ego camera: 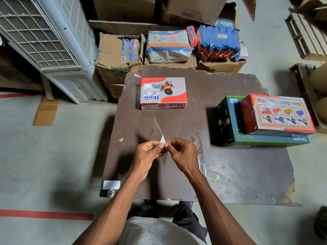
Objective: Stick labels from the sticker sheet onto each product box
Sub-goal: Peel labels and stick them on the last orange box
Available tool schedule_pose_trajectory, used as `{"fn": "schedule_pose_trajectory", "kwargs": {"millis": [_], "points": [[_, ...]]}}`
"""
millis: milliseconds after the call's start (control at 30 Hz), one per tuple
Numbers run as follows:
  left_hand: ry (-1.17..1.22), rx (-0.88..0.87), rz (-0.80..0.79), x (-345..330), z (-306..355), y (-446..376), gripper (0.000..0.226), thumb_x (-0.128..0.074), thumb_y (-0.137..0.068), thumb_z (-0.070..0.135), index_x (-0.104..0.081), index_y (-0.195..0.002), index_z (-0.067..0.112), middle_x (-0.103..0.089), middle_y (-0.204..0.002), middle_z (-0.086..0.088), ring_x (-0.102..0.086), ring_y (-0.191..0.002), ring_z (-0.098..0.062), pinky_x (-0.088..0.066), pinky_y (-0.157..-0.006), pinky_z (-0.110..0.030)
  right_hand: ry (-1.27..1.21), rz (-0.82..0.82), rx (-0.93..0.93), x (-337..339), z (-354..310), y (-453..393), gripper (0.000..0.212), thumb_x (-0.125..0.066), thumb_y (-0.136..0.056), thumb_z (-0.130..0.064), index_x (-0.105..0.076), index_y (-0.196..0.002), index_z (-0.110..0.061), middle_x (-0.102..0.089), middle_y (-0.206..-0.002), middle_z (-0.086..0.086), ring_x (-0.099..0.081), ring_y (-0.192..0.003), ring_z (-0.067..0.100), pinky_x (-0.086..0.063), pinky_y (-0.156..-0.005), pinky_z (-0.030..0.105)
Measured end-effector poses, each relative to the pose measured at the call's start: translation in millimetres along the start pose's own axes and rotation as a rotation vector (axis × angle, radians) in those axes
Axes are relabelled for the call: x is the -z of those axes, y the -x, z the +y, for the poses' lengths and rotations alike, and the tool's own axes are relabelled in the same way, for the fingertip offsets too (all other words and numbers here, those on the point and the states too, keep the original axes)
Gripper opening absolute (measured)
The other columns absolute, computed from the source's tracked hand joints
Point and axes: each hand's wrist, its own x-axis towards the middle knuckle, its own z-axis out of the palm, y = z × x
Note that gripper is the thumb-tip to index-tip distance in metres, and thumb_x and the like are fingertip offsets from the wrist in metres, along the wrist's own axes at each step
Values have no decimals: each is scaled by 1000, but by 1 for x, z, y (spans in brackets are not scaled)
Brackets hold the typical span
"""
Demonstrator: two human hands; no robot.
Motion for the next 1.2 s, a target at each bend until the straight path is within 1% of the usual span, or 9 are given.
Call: {"fn": "schedule_pose_trajectory", "kwargs": {"millis": [233,367,433,600,733,833,900,1000,1200], "points": [[3,-7,-9,1,-2,3,8,-69,-90,0,-74,-97,0,-76,-89,-15,-73,-77,-20,-58,-73,-26,75,-16,43,1,-3,2,13,-73,-92,-9,-78,-81,-15,-75,-70,-14,-71,-66,-2,-53,-64,12],[-29,3,7,0,-5,2,9,-66,-92,-1,-74,-95,3,-76,-86,-13,-72,-75,-17,-61,-75,-28,146,3,68,0,1,2,12,-72,-92,-19,-76,-80,-17,-77,-73,-8,-75,-70,5,-62,-70,29],[-31,5,10,-2,-5,1,10,-65,-93,-1,-74,-93,4,-76,-86,-12,-72,-75,-16,-61,-74,-27,156,11,70,0,2,1,13,-71,-90,-19,-74,-78,-17,-76,-72,-7,-74,-69,7,-62,-69,32],[-51,0,-1,-3,-4,0,8,-66,-94,3,-73,-98,1,-76,-93,-19,-74,-81,-20,-60,-77,-28,128,-4,77,2,3,1,16,-68,-94,-14,-73,-79,-12,-76,-71,-8,-72,-67,2,-56,-64,19],[-65,-3,6,-1,-5,-1,7,-65,-96,5,-71,-92,5,-76,-90,-10,-72,-83,-17,-58,-77,-27,100,5,57,1,4,0,14,-68,-96,-12,-74,-83,-10,-69,-66,-14,-63,-61,-3,-46,-60,11],[-53,4,-4,0,-4,-1,9,-62,-97,4,-69,-93,5,-76,-93,-11,-72,-82,-16,-60,-81,-31,58,-8,29,0,7,-1,16,-66,-97,-13,-73,-83,-11,-71,-71,-3,-61,-64,4,-51,-63,23],[-51,16,2,1,-4,-2,8,-60,-99,4,-67,-96,2,-76,-101,-16,-72,-84,-19,-61,-82,-34,16,-9,7,-1,7,-1,17,-65,-98,-11,-72,-83,-7,-72,-74,4,-61,-65,7,-51,-65,25],[-64,31,25,3,-6,-4,9,-58,-100,5,-66,-97,2,-76,-105,-17,-72,-85,-19,-61,-80,-33,-21,5,-34,-2,8,-1,19,-65,-98,-10,-73,-83,-4,-72,-73,-2,-60,-62,1,-50,-64,18],[-46,97,99,10,-20,-12,8,-57,-100,6,-65,-102,4,-74,-94,-13,-70,-77,-17,-60,-73,-26,-150,-15,-170,-3,18,-8,19,-64,-98,-9,-73,-81,-7,-73,-73,0,-63,-68,16,-57,-75,39]]}}
